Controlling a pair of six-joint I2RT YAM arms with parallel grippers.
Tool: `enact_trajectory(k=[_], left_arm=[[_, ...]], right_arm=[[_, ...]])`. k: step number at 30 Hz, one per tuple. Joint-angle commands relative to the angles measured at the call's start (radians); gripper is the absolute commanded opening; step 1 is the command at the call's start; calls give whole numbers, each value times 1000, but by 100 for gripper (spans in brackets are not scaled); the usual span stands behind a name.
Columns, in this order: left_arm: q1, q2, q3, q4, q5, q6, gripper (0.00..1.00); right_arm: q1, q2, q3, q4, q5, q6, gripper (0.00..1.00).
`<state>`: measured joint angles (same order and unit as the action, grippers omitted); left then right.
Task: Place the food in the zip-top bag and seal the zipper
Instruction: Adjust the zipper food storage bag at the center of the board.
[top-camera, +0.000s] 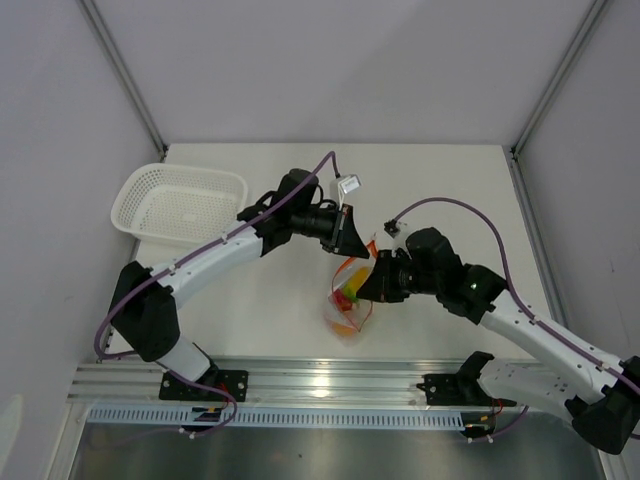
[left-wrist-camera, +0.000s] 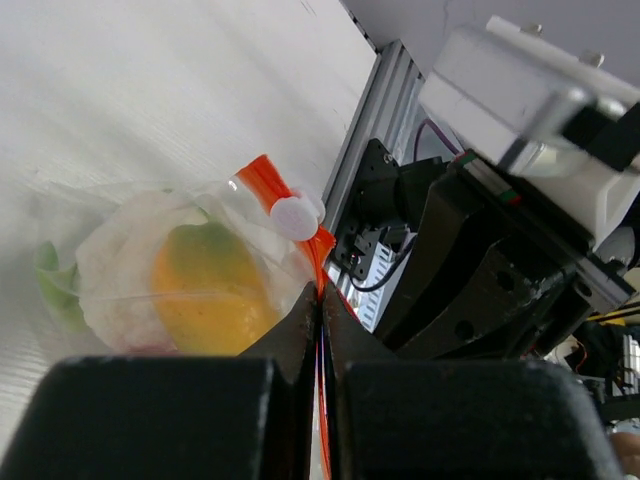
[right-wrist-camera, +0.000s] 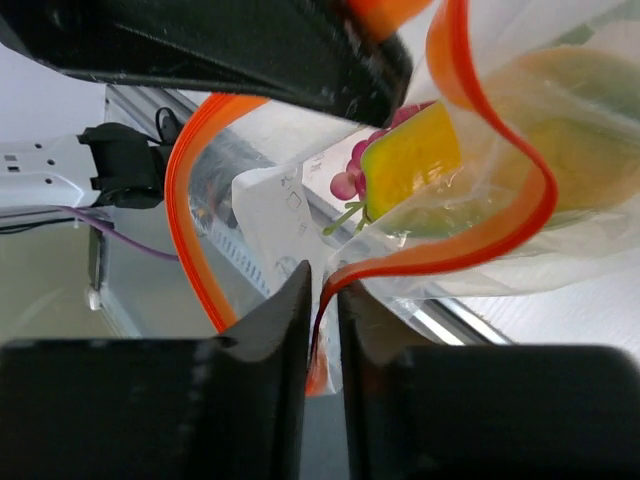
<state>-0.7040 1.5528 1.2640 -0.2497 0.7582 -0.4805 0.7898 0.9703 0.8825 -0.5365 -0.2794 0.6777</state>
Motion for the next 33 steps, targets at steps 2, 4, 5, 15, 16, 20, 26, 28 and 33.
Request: enact_trajectory(k=[2, 4, 5, 15, 16, 20, 26, 28, 33], left_arm=[[15, -7, -26, 58, 145, 48, 1], [18, -7, -34, 69, 177, 59, 1], [20, -5, -32, 76, 185, 66, 1], [32, 56, 6, 135, 323, 72, 1], [34, 58, 9, 142, 335, 69, 1], [34, 66, 11, 188, 378, 49, 1], [32, 59, 11, 243, 379, 3, 1], [31, 61, 14, 244, 359, -4, 1], [9, 64, 9, 242, 305, -10, 1]], right_arm=[[3, 18, 35, 43, 36, -16, 27], [3, 22, 62, 14, 43, -52, 43], [5, 18, 94, -26, 57, -64, 46], [-271, -2, 227, -138, 8, -185, 62], [-300, -2, 228, -140, -10, -185, 61], [-386, 8, 239, -137, -47, -191, 59], [-394, 24, 242, -128, -63, -121, 51], [-394, 22, 242, -122, -69, -78, 47], [-363, 37, 251, -106, -54, -4, 46]])
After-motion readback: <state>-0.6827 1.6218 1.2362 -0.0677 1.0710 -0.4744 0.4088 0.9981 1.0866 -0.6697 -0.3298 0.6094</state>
